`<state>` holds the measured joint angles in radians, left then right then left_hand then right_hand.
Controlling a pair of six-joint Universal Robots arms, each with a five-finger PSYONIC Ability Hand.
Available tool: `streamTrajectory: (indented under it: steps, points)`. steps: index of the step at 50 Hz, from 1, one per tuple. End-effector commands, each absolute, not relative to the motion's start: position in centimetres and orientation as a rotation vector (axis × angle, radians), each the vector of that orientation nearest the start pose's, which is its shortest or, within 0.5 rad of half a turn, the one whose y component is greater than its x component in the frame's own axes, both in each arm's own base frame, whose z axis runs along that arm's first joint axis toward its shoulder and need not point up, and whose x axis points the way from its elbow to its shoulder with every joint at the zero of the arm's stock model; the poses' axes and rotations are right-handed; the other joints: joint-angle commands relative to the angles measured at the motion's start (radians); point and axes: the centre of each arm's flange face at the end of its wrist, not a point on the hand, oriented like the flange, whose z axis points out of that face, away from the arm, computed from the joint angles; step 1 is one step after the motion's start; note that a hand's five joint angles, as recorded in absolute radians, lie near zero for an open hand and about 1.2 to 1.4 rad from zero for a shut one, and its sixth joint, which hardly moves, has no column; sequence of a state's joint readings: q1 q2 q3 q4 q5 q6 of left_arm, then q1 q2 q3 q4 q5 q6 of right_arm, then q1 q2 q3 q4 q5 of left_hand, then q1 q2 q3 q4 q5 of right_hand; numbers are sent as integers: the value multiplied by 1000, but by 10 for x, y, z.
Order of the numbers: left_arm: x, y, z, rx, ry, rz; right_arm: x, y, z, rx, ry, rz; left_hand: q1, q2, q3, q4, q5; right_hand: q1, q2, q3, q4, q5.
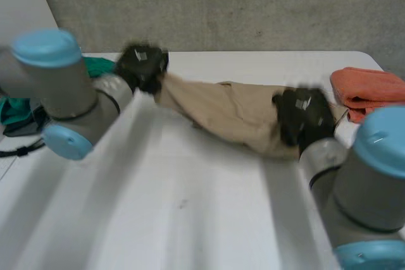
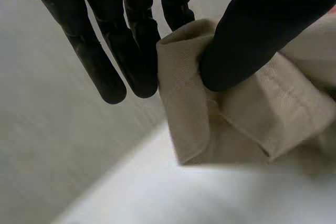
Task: Fold the laundry.
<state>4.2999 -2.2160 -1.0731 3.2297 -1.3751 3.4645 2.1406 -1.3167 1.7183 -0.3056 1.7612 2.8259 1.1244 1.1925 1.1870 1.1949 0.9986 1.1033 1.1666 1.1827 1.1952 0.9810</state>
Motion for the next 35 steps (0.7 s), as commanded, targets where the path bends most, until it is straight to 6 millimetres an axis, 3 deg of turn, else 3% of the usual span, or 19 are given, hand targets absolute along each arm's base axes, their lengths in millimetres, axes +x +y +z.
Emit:
streamTrajectory:
  steps: [1,3,5,10,16,20,23,25,27,28,30,33,34,35]
  points:
    - [-294,-281,378,864,1819,-2731,269,-223,341,-754,1816,-2465,272,204,209,201,223,293,230,214,201,241]
    - [-288,-267,398,846,1744,-2788,253,-228,376,-711,1789,-2553,272,204,209,201,223,293,230,214,201,241]
    - [-280,-247,427,812,1633,-2868,243,-229,396,-677,1775,-2597,272,204,209,201,223,293,230,214,201,241]
    - [-263,-210,475,744,1425,-2994,228,-220,454,-597,1653,-2712,272,204,209,201,223,293,230,214,201,241]
    - [-248,-182,515,666,1229,-3090,219,-199,490,-529,1509,-2799,272,204,209,201,223,293,230,214,201,241]
    - [-248,-181,518,665,1217,-3097,220,-196,494,-523,1487,-2805,272,204,209,201,223,293,230,214,201,241]
    - [-252,-186,512,685,1246,-3084,224,-201,487,-541,1514,-2780,272,204,209,201,223,293,230,214,201,241]
    - [-261,-202,495,727,1329,-3041,227,-207,480,-556,1547,-2756,272,204,209,201,223,293,230,214,201,241]
    - [-268,-219,479,753,1411,-2996,236,-228,458,-588,1639,-2687,272,204,209,201,223,293,230,214,201,241]
    - [-276,-236,458,787,1506,-2941,240,-236,448,-601,1676,-2657,272,204,209,201,223,293,230,214,201,241]
    - [-284,-251,437,824,1594,-2882,248,-255,425,-626,1761,-2592,272,204,209,201,223,293,230,214,201,241]
    - [-299,-284,390,892,1752,-2760,256,-284,388,-668,1887,-2504,272,204,209,201,223,293,230,214,201,241]
    - [-306,-302,362,927,1831,-2687,259,-292,376,-684,1923,-2475,272,204,209,201,223,293,230,214,201,241]
    - [-309,-309,349,948,1865,-2653,261,-299,366,-695,1952,-2451,272,204,209,201,223,293,230,214,201,241]
